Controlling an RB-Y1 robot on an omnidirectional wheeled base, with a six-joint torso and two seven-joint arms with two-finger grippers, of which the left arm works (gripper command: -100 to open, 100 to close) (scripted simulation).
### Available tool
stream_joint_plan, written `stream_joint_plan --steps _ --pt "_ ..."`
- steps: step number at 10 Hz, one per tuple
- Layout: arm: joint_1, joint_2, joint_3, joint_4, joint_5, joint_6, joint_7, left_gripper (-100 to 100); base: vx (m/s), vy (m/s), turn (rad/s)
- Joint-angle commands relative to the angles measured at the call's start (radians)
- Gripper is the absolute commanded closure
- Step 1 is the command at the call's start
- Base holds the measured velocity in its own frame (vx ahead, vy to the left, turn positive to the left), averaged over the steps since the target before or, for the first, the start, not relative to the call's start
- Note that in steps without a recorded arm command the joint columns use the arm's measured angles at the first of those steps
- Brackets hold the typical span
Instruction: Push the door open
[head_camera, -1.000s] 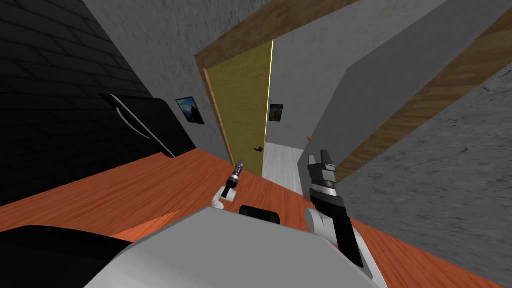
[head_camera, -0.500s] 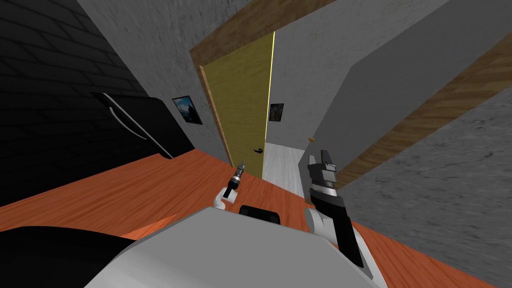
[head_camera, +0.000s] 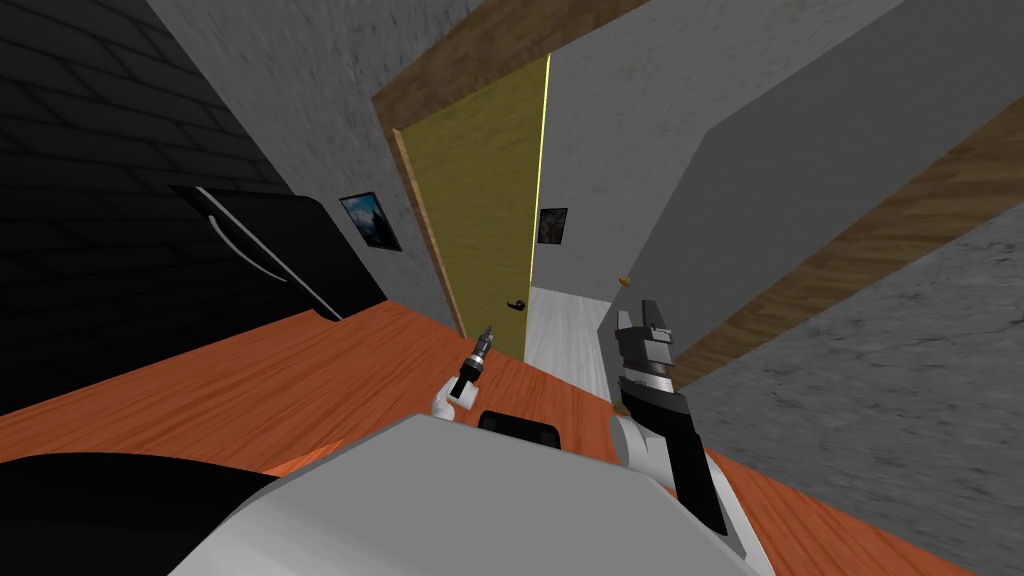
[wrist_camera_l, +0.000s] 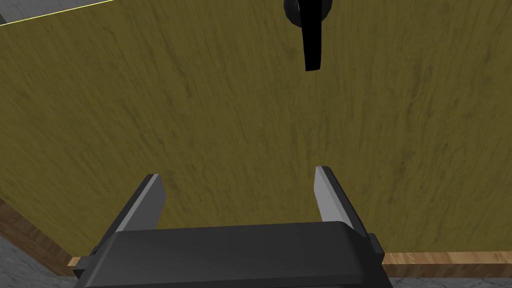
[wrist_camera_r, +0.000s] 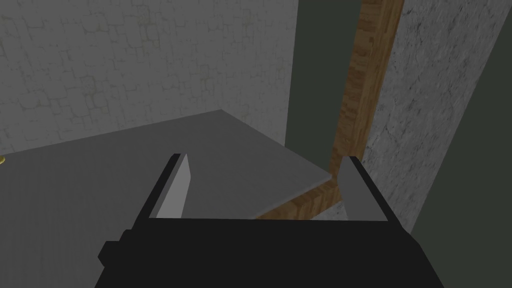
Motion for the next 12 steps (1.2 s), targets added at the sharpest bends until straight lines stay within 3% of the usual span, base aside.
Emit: stream_joint_plan --steps 1,8,12 --pt "-0.018 -0.003 -0.003 0.042 -0.001 -0.010 0.009 -100 0.103 0.021 -0.008" --pt "-0.091 -0.040 -0.020 0.235 -0.010 -0.057 0.042 -100 0.124 0.014 -0.010" --pt "-0.123 -0.063 -0.028 0.321 -0.014 -0.077 0.057 -100 0.142 0.027 -0.009"
